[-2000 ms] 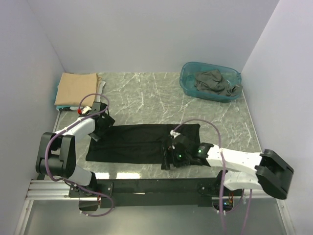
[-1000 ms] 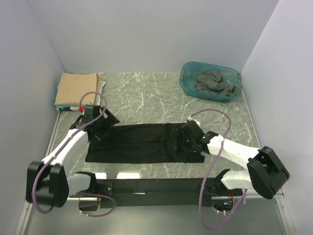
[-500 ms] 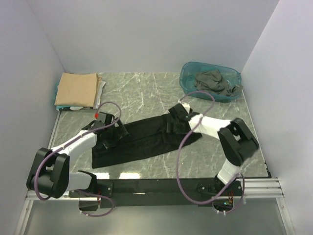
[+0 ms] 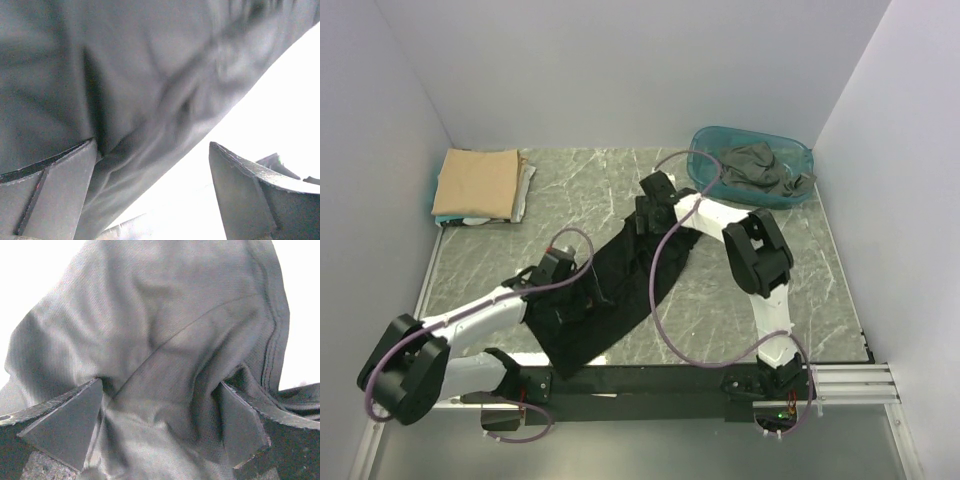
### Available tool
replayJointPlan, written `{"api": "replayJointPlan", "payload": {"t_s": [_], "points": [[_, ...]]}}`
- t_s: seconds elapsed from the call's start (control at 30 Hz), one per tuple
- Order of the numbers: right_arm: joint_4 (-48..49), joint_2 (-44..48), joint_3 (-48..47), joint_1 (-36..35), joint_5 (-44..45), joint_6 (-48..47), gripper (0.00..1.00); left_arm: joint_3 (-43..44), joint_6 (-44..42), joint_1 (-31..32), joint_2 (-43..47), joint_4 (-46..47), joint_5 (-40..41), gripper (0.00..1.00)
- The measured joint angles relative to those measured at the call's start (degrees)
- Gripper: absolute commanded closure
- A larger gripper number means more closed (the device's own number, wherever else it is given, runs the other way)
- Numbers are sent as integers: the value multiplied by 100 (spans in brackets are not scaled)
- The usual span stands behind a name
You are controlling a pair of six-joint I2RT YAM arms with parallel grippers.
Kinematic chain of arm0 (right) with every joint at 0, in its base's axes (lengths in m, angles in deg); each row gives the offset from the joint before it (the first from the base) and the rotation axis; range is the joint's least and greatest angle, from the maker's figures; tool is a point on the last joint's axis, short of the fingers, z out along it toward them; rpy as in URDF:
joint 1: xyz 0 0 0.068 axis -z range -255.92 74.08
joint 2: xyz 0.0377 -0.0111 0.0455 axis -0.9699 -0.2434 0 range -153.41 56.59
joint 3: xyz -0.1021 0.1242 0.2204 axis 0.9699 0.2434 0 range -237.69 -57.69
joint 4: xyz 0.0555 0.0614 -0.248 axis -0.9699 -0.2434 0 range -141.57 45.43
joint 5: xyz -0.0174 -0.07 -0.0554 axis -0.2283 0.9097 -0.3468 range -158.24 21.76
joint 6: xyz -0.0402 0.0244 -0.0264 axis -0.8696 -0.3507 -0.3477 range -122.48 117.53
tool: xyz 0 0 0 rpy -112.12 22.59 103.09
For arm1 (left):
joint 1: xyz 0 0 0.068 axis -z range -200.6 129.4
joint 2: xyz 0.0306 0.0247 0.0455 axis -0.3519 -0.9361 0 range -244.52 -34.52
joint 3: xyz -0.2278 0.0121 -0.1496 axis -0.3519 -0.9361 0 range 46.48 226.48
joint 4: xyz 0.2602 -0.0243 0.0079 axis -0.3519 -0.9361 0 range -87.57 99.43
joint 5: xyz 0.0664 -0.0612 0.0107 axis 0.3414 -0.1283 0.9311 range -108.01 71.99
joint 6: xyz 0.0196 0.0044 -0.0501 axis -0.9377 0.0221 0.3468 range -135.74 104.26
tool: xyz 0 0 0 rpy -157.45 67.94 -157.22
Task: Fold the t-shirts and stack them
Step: Fold the tshirt
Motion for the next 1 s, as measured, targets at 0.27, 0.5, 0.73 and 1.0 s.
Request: {"api": "replayJointPlan", "payload": {"t_s": [0.27,0.5,0.73,1.0], "points": [[-669,-1287,-2179,46,-450,-479,7,-562,807,881,796,-216,-455,1],[-1246,-1687,-3014,48,-619,-678,6,-166,896,1478,1034,-920,-52,1],[-1305,-861,-2286,46,-608,-540,5,931,579,1513,1152,-1762,1287,1],[-494,1283,358,-280,-1220,57,4,529,155,1545,398,-1985,1016,1]]}}
